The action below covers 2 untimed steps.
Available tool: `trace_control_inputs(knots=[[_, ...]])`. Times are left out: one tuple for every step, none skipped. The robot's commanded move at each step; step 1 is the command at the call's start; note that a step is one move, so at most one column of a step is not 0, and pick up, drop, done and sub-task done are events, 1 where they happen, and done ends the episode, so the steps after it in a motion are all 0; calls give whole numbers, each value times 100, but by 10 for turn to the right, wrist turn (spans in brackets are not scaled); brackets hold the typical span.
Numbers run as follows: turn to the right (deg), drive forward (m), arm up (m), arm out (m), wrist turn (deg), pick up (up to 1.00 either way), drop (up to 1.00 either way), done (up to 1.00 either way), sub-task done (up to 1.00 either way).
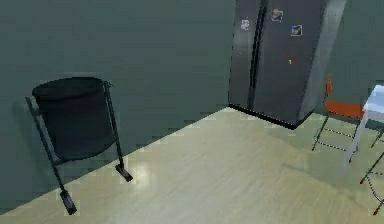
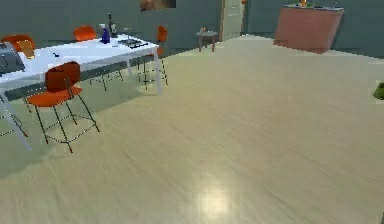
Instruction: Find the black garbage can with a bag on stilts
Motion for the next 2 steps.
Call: trace_control_inputs(knots=[[-450,0,0,0,0,0,0,0,0],[-30,0,0,0,0,0,0,0,0]])
